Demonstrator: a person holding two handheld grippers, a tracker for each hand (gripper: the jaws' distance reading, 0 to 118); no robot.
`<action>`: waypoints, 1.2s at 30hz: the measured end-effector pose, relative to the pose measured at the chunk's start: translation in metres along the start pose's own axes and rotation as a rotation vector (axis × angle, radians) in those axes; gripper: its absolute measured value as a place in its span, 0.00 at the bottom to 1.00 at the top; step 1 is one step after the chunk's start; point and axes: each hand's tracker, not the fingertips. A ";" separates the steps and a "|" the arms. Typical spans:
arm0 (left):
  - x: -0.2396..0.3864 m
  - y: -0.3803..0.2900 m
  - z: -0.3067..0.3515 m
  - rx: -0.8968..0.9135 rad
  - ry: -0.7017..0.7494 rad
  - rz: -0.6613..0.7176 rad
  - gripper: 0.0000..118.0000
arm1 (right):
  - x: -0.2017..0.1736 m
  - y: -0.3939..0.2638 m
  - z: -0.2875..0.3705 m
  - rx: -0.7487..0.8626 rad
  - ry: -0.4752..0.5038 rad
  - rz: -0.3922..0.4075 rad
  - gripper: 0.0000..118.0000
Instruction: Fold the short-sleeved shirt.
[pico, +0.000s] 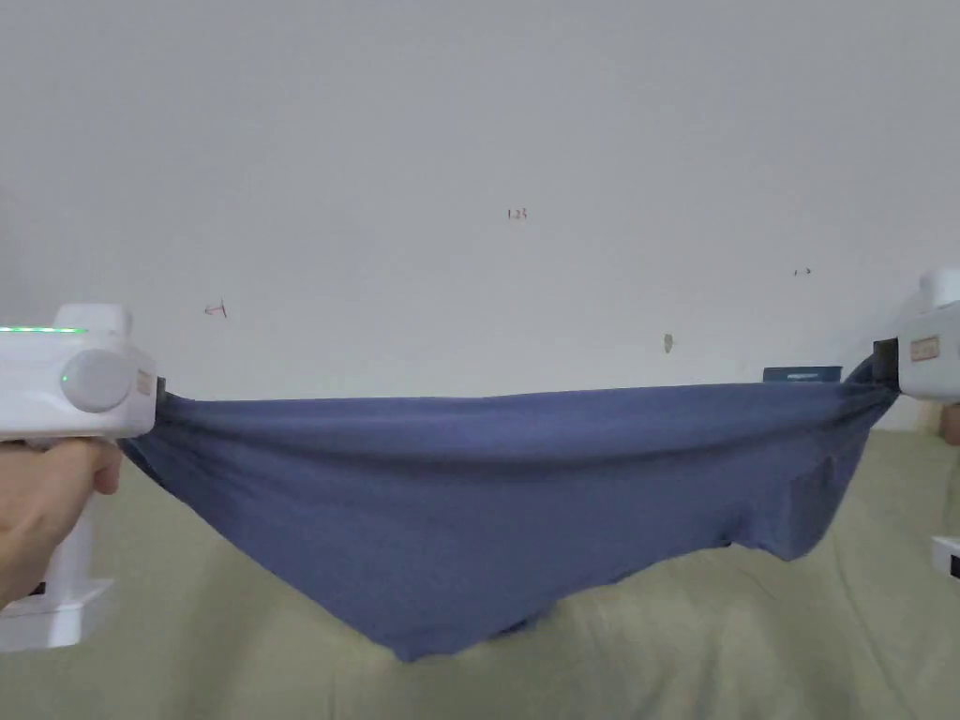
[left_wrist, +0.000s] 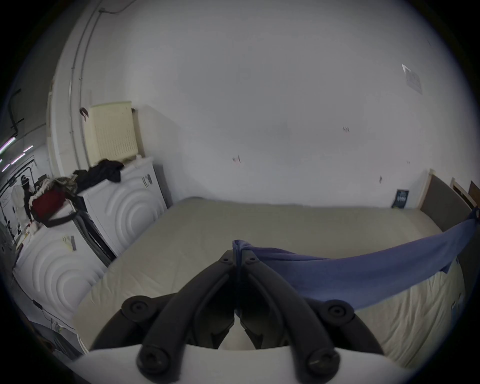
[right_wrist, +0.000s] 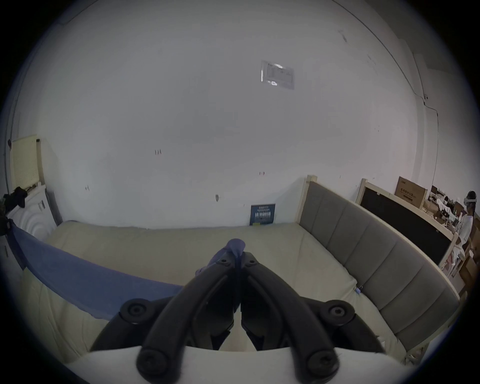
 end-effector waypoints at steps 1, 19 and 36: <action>-0.001 -0.016 -0.002 -0.013 -0.012 -0.009 0.00 | 0.002 -0.017 0.004 -0.001 0.003 -0.006 0.04; -0.073 -0.331 0.125 -0.401 -0.108 -0.006 0.00 | 0.074 -0.330 0.186 -0.384 0.059 -0.043 0.04; -0.099 -0.367 0.168 -0.341 -0.121 0.058 1.00 | 0.059 -0.364 0.249 -0.334 0.051 -0.011 0.96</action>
